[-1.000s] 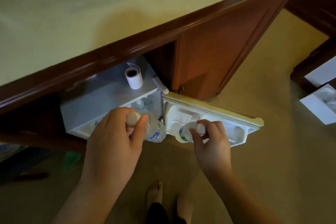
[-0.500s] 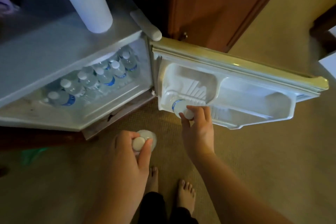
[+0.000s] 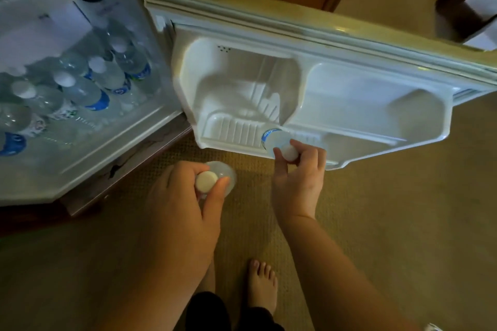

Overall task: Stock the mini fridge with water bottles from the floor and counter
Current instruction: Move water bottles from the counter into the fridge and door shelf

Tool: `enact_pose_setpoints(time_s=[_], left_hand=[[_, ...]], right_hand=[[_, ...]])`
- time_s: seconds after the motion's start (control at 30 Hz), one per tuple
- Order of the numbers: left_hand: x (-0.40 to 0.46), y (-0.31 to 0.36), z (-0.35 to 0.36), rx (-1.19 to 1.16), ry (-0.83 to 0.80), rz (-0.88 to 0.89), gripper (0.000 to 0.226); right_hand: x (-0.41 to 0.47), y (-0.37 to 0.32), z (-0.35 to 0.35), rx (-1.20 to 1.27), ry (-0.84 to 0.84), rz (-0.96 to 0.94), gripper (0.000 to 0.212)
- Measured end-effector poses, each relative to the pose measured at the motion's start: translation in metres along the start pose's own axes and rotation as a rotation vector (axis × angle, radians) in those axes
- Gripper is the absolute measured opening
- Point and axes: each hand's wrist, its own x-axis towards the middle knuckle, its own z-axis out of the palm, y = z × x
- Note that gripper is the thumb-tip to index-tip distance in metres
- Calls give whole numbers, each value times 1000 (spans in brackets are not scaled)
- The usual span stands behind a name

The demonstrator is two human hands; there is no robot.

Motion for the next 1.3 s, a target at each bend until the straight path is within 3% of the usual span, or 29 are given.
enact_pose_setpoints(time_s=[0.13,0.23,0.37,0.5,0.6,0.83,0.97,1.3], left_hand=[[8,10,12,25,-6,22,25],[9,15,19,49,-29,23,25],[10,20,26,76,-43,32,29],[16,20,29,87,-41,55,27],[24,18,32,67,-66,51,28],[47,15,41,99,-16,51,34],[60,14,45,94,-11,69,34],[98,19,49,82,-28,161,34]], right_hand=[[25,14,-13,64,7,219,32],[48,22,-23,58,30,441,20],[66,31,-35,13,36,527,33],[66,39,-39,88,127,582,24],[64,43,-41,116,150,591,18],[68,48,-36,110,18,520,21],[73,52,-34,94,43,506,34],[79,55,-31,70,146,504,29]])
